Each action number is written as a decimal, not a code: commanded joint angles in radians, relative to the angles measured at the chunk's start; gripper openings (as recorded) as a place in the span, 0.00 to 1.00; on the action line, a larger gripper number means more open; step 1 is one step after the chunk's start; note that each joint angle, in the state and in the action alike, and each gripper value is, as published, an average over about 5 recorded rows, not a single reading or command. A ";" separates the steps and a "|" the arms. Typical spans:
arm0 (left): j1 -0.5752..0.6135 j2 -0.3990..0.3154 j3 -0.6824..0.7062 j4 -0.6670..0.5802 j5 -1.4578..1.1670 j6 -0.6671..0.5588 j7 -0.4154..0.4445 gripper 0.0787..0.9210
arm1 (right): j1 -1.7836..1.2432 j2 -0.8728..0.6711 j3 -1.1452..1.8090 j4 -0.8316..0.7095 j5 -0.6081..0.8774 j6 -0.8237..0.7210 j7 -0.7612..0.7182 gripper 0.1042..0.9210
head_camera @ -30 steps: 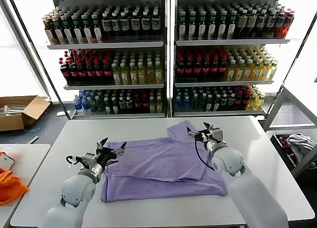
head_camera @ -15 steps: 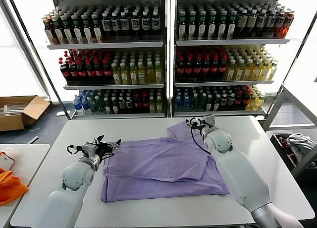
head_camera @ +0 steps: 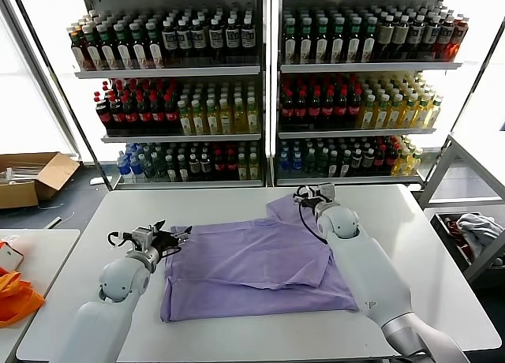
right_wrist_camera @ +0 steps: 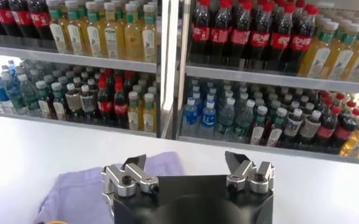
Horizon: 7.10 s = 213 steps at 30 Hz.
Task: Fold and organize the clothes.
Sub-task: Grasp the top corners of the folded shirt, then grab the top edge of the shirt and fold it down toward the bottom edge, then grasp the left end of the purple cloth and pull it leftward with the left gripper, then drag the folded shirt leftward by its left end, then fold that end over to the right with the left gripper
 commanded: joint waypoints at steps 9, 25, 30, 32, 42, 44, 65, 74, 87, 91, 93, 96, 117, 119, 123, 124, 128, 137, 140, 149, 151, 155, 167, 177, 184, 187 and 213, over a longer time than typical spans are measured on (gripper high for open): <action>-0.020 -0.017 -0.008 0.051 -0.054 0.015 -0.018 0.88 | -0.003 0.049 0.026 -0.044 -0.040 0.004 -0.005 0.88; 0.000 -0.022 0.006 0.045 -0.065 0.017 -0.030 0.88 | -0.037 0.065 0.038 -0.050 -0.050 0.004 -0.003 0.83; 0.004 -0.024 0.007 0.048 -0.067 0.016 -0.028 0.81 | -0.046 0.054 0.033 -0.044 -0.049 0.005 -0.002 0.67; 0.005 -0.023 0.009 0.049 -0.069 0.016 -0.028 0.74 | -0.049 0.053 0.035 -0.039 -0.048 0.005 0.000 0.59; 0.012 -0.021 0.010 0.045 -0.068 0.015 -0.022 0.40 | -0.086 0.046 0.036 0.021 -0.046 0.004 0.003 0.24; 0.013 -0.022 0.010 0.045 -0.067 0.011 -0.020 0.33 | -0.098 0.043 0.038 0.037 -0.044 0.004 0.006 0.18; 0.075 -0.041 -0.017 -0.088 -0.021 -0.205 -0.002 0.01 | -0.207 0.016 0.141 0.330 -0.066 0.107 0.006 0.00; 0.143 -0.029 -0.043 -0.166 -0.020 -0.208 -0.016 0.01 | -0.318 0.000 0.175 0.511 -0.064 0.092 0.020 0.00; 0.281 -0.039 -0.055 -0.273 0.024 -0.243 -0.023 0.01 | -0.648 0.036 0.284 0.737 -0.160 0.110 0.074 0.00; 0.332 -0.042 -0.060 -0.292 0.039 -0.277 -0.029 0.01 | -0.742 0.056 0.321 0.785 -0.197 0.118 0.080 0.00; 0.358 -0.040 -0.067 -0.299 0.046 -0.288 -0.031 0.01 | -0.779 0.064 0.338 0.805 -0.234 0.133 0.078 0.00; 0.394 -0.037 -0.074 -0.314 0.052 -0.286 -0.035 0.01 | -0.819 0.069 0.352 0.827 -0.274 0.146 0.078 0.00; 0.525 -0.073 -0.091 -0.366 0.149 -0.276 -0.037 0.01 | -1.000 0.086 0.363 0.921 -0.339 0.146 0.102 0.00; 0.534 -0.077 -0.090 -0.363 0.156 -0.277 -0.034 0.01 | -1.019 0.082 0.364 0.929 -0.340 0.151 0.101 0.00; 0.538 -0.083 -0.086 -0.358 0.168 -0.276 -0.033 0.01 | -1.027 0.082 0.357 0.915 -0.355 0.159 0.101 0.00; 0.539 -0.084 -0.085 -0.359 0.171 -0.275 -0.033 0.01 | -1.026 0.083 0.353 0.910 -0.361 0.160 0.101 0.00; 0.539 -0.087 -0.083 -0.368 0.187 -0.279 -0.036 0.01 | -1.026 0.088 0.338 0.894 -0.382 0.164 0.104 0.00; 0.535 -0.091 -0.088 -0.425 0.204 -0.272 -0.047 0.24 | -1.027 0.102 0.329 0.867 -0.403 0.159 0.123 0.19; 0.539 -0.094 -0.091 -0.456 0.203 -0.261 -0.057 0.34 | -1.026 0.099 0.347 0.869 -0.393 0.156 0.132 0.30; 0.559 -0.153 -0.109 -0.469 0.195 -0.223 -0.107 0.65 | -1.045 0.057 0.380 0.994 -0.301 0.172 0.130 0.61; 0.560 -0.171 -0.112 -0.466 0.187 -0.210 -0.120 0.72 | -1.043 0.044 0.381 1.020 -0.279 0.178 0.127 0.69; 0.565 -0.202 -0.116 -0.460 0.163 -0.184 -0.138 0.84 | -1.035 0.027 0.381 1.057 -0.268 0.178 0.123 0.82; 0.566 -0.218 -0.140 -0.417 0.067 -0.151 -0.161 0.88 | -1.017 0.020 0.379 1.060 -0.265 0.184 0.123 0.88; 0.599 -0.217 -0.131 -0.414 0.070 -0.134 -0.129 0.66 | -1.009 0.022 0.377 1.064 -0.264 0.184 0.123 0.88; 0.598 -0.217 -0.135 -0.408 0.081 -0.146 -0.128 0.43 | -1.006 0.021 0.385 1.069 -0.258 0.182 0.125 0.88; 0.594 -0.214 -0.150 -0.414 0.092 -0.161 -0.131 0.32 | -1.007 0.020 0.387 1.065 -0.259 0.184 0.125 0.88; 0.542 0.155 -0.598 -0.438 0.181 -0.214 -0.051 0.04 | -0.956 0.016 0.379 1.047 -0.243 0.168 0.133 0.88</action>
